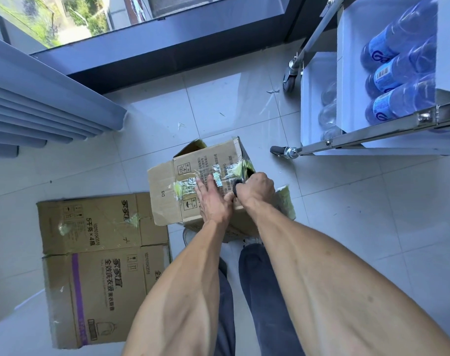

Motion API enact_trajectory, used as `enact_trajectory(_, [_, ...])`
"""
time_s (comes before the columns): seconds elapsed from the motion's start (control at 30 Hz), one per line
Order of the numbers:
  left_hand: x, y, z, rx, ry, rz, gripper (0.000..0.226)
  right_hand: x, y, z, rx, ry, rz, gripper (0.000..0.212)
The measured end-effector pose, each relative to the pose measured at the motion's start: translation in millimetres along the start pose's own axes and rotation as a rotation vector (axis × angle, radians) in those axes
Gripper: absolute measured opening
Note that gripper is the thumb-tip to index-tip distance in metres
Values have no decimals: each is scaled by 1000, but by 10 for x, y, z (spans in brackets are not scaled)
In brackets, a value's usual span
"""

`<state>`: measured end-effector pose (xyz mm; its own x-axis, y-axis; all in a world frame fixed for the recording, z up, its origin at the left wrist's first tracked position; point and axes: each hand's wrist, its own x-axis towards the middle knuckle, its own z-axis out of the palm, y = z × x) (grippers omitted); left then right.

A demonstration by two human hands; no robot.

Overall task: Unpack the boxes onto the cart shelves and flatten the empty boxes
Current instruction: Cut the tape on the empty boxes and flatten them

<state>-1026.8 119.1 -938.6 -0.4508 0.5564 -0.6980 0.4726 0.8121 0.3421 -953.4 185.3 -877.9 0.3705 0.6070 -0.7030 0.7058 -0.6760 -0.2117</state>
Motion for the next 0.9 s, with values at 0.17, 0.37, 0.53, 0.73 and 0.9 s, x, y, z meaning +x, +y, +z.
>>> enact_trajectory(0.17, [-3, -44, -5, -5, -40, 17, 88, -9, 277, -79, 476, -171, 132, 27])
enact_trajectory(0.37, [88, 114, -69, -2, -68, -62, 88, -267, 356, 86, 357, -247, 115, 43])
enact_trajectory(0.53, [203, 286, -271, 229, -1, 231, 100, -402, 396, 86, 387, -64, 150, 32])
enact_trajectory(0.73, [137, 232, -247, 260, -92, 274, 44, -264, 171, -107, 332, 117, 58, 13])
enact_trajectory(0.9, [71, 419, -217, 360, 17, 37, 52, -194, 168, -136, 341, 237, 166, 21])
